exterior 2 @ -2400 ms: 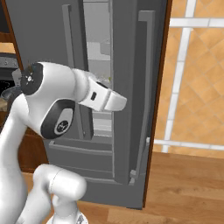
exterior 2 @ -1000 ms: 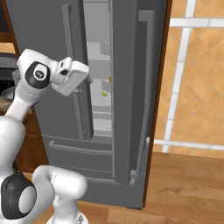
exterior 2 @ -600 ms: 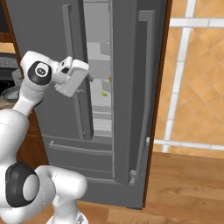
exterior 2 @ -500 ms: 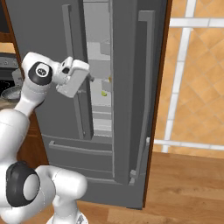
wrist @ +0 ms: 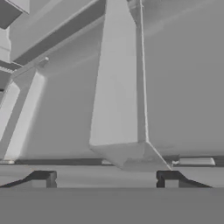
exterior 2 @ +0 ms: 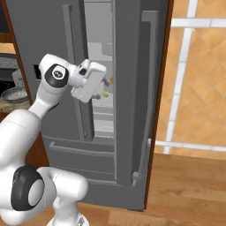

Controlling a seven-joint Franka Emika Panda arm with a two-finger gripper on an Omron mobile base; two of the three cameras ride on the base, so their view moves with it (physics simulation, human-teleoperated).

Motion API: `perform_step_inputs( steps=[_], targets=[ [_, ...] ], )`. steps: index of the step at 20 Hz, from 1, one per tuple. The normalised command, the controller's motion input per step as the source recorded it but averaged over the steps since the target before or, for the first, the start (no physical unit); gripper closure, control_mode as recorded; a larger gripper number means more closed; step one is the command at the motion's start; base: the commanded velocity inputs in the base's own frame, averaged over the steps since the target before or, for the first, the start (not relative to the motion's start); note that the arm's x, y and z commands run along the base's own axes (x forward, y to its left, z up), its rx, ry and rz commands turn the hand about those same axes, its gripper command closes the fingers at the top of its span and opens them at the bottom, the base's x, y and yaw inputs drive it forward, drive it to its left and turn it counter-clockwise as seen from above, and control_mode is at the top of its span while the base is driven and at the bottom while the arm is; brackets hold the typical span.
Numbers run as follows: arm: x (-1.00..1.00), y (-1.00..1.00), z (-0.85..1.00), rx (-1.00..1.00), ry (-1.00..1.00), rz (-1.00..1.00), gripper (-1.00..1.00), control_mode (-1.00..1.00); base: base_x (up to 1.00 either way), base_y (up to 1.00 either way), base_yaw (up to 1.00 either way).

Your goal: Grab a lemon wedge from the fridge and one ice cube from the ice bowl, and put them in the glass of lemonade.

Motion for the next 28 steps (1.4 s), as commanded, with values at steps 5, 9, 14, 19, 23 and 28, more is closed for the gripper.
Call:
perform_step_inputs(
  steps=[5, 9, 14, 19, 23, 28],
  targets=[
    [-0.06, -0.79, -0.01, 0.0, 0.09, 0.0, -1.0, -1.0, 0.0, 0.0, 0.0],
    [-0.29, -0.92, -0.05, 0.0, 0.02, -0.02, -1.0, -1.0, 0.0, 0.0, 0.0],
    [-0.33, -0.84, -0.12, 0.0, 0.01, -0.01, -1.0, -1.0, 0.0, 0.0, 0.0],
    [-0.06, -0.16, 0.02, 0.0, 0.09, 0.0, -1.0, -1.0, 0.0, 0.0, 0.0],
    [-0.22, 0.68, 0.33, 0.0, -0.03, 0.0, -1.0, -1.0, 0.0, 0.0, 0.0],
    [-0.05, 0.89, -0.02, 0.19, -0.27, 0.13, -1.0, -1.0, 0.0, 0.0, 0.0]
  ],
)
